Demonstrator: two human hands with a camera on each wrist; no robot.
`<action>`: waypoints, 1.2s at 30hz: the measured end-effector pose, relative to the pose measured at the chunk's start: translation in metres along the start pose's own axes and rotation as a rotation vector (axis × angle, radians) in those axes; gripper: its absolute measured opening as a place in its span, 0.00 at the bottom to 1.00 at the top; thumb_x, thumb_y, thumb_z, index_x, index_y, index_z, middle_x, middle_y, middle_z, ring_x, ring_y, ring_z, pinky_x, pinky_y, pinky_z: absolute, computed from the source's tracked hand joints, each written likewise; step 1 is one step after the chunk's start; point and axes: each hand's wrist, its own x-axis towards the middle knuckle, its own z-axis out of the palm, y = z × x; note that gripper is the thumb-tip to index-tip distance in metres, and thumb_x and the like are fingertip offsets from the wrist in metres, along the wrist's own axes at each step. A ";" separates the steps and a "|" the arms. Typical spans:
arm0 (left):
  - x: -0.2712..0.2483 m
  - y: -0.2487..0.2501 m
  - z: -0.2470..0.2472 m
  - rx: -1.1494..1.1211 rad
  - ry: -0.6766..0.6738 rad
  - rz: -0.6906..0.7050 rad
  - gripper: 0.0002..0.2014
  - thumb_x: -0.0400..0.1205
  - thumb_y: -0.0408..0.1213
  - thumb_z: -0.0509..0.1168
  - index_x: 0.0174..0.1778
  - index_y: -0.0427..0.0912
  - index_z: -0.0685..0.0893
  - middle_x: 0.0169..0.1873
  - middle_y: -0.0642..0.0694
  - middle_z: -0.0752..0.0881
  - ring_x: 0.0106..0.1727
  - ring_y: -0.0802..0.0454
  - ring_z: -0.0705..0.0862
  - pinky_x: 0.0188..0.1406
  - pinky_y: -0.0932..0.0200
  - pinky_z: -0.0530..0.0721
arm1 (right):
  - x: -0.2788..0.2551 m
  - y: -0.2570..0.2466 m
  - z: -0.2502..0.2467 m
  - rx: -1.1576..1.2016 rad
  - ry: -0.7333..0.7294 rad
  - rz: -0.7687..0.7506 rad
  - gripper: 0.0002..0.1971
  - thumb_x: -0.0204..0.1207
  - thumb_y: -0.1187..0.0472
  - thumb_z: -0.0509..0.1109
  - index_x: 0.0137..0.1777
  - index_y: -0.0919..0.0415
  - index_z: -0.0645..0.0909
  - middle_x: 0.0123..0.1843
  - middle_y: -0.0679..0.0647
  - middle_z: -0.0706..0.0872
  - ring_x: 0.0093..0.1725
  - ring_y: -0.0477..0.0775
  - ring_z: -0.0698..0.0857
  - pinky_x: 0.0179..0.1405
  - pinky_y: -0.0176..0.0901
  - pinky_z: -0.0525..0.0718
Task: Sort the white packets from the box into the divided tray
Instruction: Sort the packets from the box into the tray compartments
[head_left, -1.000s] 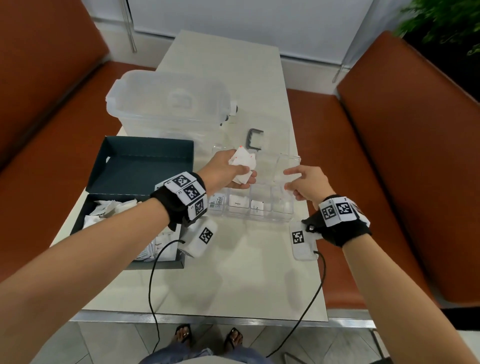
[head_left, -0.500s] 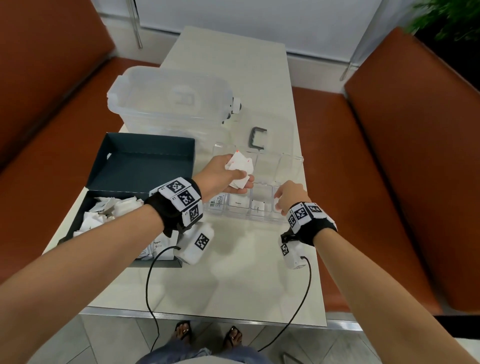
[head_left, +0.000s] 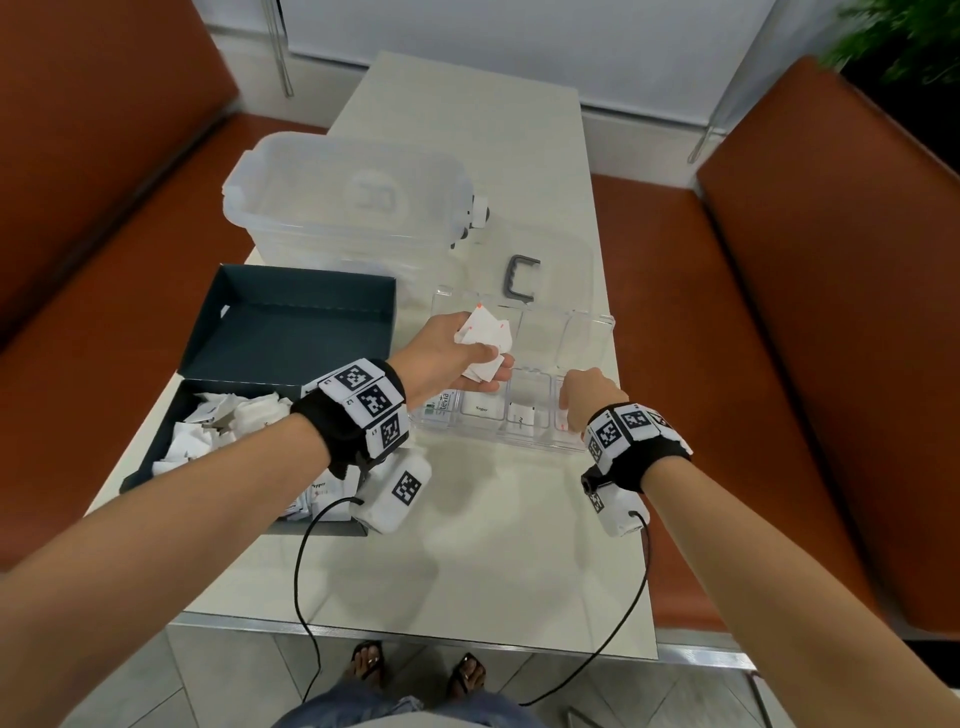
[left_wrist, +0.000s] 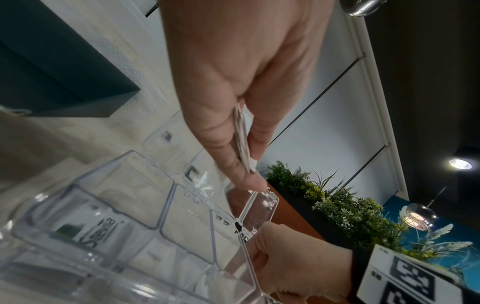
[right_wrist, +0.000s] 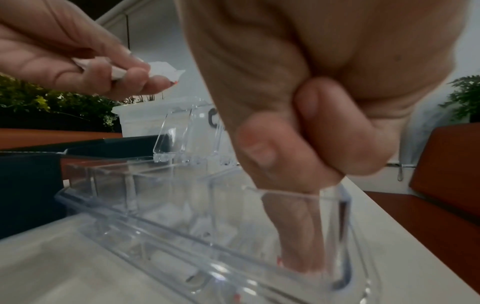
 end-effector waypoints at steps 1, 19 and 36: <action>0.000 0.000 0.000 -0.001 0.000 -0.001 0.17 0.85 0.25 0.63 0.70 0.35 0.76 0.54 0.31 0.88 0.49 0.43 0.91 0.41 0.56 0.91 | 0.000 0.000 0.001 0.000 -0.009 -0.002 0.13 0.76 0.74 0.65 0.59 0.66 0.81 0.55 0.62 0.84 0.49 0.63 0.86 0.49 0.49 0.86; -0.003 -0.004 -0.004 -0.082 0.000 -0.035 0.17 0.84 0.25 0.63 0.70 0.33 0.75 0.53 0.31 0.88 0.48 0.43 0.91 0.41 0.55 0.91 | -0.002 0.007 -0.012 0.284 -0.050 0.105 0.13 0.74 0.75 0.71 0.59 0.70 0.83 0.53 0.66 0.86 0.43 0.63 0.90 0.49 0.52 0.89; -0.012 -0.004 0.007 -0.315 -0.118 -0.054 0.17 0.82 0.18 0.62 0.67 0.32 0.77 0.59 0.35 0.86 0.53 0.44 0.90 0.47 0.53 0.90 | -0.068 -0.020 -0.052 0.997 0.217 -0.221 0.05 0.77 0.60 0.72 0.50 0.58 0.86 0.37 0.52 0.90 0.26 0.43 0.86 0.23 0.34 0.83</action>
